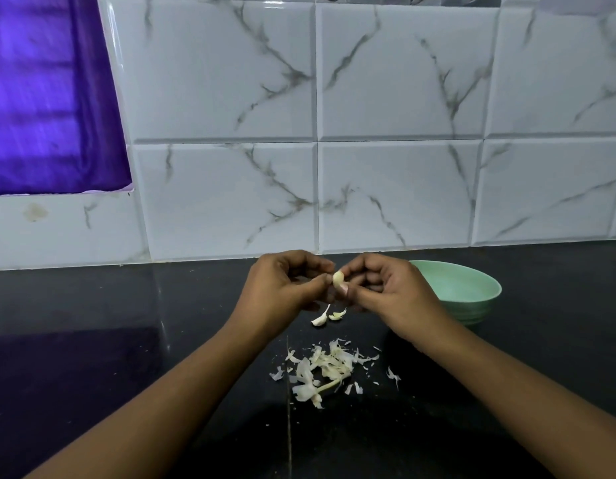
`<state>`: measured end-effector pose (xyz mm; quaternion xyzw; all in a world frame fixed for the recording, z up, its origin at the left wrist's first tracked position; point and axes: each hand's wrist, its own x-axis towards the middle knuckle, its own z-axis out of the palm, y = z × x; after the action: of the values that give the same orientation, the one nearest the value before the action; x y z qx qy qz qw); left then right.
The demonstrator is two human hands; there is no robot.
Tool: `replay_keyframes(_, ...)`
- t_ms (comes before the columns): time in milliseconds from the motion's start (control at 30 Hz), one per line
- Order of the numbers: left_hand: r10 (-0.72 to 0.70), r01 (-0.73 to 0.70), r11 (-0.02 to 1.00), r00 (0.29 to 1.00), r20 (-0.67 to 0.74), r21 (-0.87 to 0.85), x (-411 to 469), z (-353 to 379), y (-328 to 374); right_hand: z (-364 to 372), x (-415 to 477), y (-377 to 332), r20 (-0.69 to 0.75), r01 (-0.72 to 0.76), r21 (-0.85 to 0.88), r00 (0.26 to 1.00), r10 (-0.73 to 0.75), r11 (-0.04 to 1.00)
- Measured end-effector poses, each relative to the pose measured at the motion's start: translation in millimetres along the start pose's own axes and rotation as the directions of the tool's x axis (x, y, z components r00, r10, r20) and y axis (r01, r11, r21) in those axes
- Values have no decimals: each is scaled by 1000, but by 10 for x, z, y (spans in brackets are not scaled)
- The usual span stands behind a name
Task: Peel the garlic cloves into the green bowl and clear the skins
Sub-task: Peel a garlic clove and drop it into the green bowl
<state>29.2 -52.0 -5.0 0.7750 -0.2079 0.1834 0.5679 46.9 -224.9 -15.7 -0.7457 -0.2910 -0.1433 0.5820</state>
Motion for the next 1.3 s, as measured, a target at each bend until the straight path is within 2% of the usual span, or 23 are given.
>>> replay_keyframes(67,72,-73,997,997,17,25,-6,-16,14,-10,6,-41,27,-104,182,995,100,978)
replay_keyframes(167,173,-175,981,984,31,82,-10,-53,25,-32,1,-77,102,-216,278,976,195,936)
replay_keyframes(367,350,-387,879,920,173,278,1,-129,59,-53,-9,-94,198,-312,306,945,260,900)
replay_keyframes(467,377,-445,837,890,256,318,24,-161,47,-63,-15,-103,230,-330,281,935,271,901)
replay_keyframes(633,411,-573,703,811,417,420,70,-214,24,-78,-18,-104,317,-418,241,887,336,876)
replay_keyframes(767,396,-599,697,780,484,395,65,-181,-1,-105,-19,-104,388,-504,240,833,394,830)
replay_keyframes(967,360,-597,687,776,518,415,75,-145,-38,-153,-22,-105,472,-596,222,758,450,771)
replay_keyframes(1300,306,-561,721,785,539,407,59,-94,-53,-172,-16,-86,528,-643,184,702,477,743)
